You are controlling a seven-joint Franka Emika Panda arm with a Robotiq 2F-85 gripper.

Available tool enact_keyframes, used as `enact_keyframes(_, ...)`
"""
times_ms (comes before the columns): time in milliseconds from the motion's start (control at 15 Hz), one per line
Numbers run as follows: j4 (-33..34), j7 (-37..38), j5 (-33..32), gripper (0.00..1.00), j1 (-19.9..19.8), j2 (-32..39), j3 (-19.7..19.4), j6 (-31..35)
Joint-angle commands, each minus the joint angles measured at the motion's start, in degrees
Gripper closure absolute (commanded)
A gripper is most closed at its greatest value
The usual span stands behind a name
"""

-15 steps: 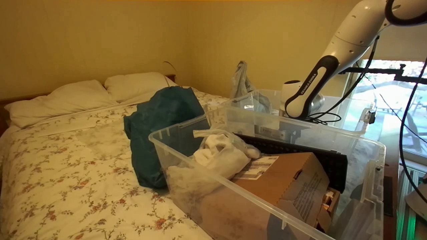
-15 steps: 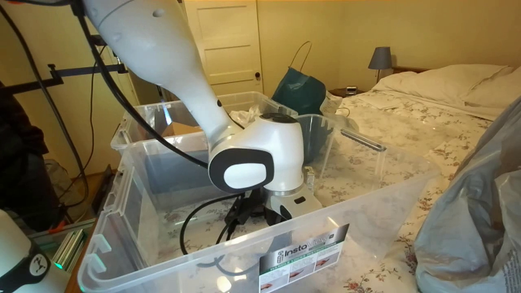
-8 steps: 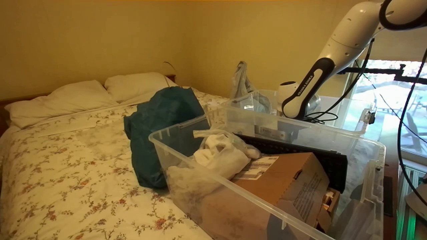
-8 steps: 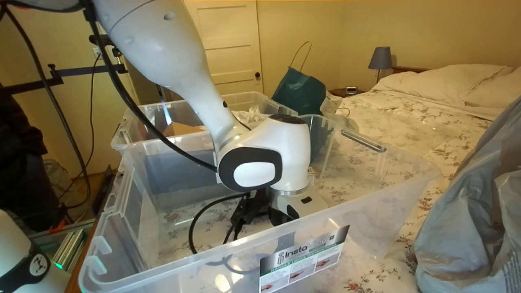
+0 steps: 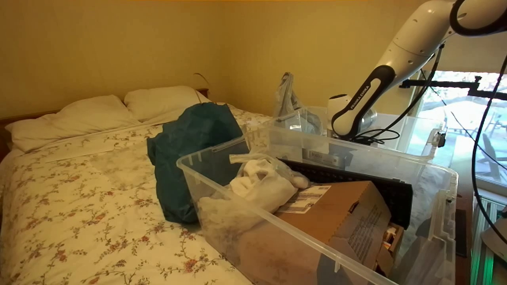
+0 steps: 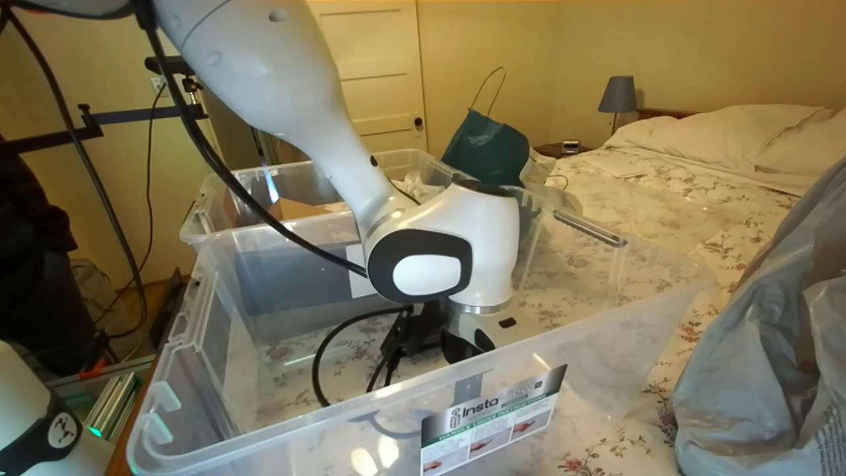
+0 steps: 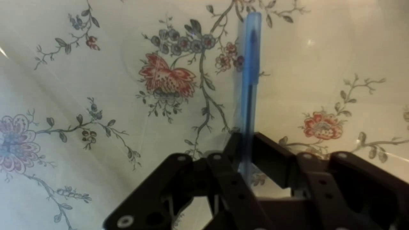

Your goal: Move the pen from the plastic box on the right to the one on the left

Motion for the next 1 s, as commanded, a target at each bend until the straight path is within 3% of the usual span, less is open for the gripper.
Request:
enact_keyframes(0,1.16,0.06,-0.03,0.96,-1.63,-0.65,1.23,-6.26)
enact_keyframes(533,-14.91,-11.57,1.80,0.96,-8.04,-22.52,4.13,-5.46)
enact_keyframes(933,-25.94,-12.45,3.52,0.96,-7.87,-41.90,8.63,-5.78)
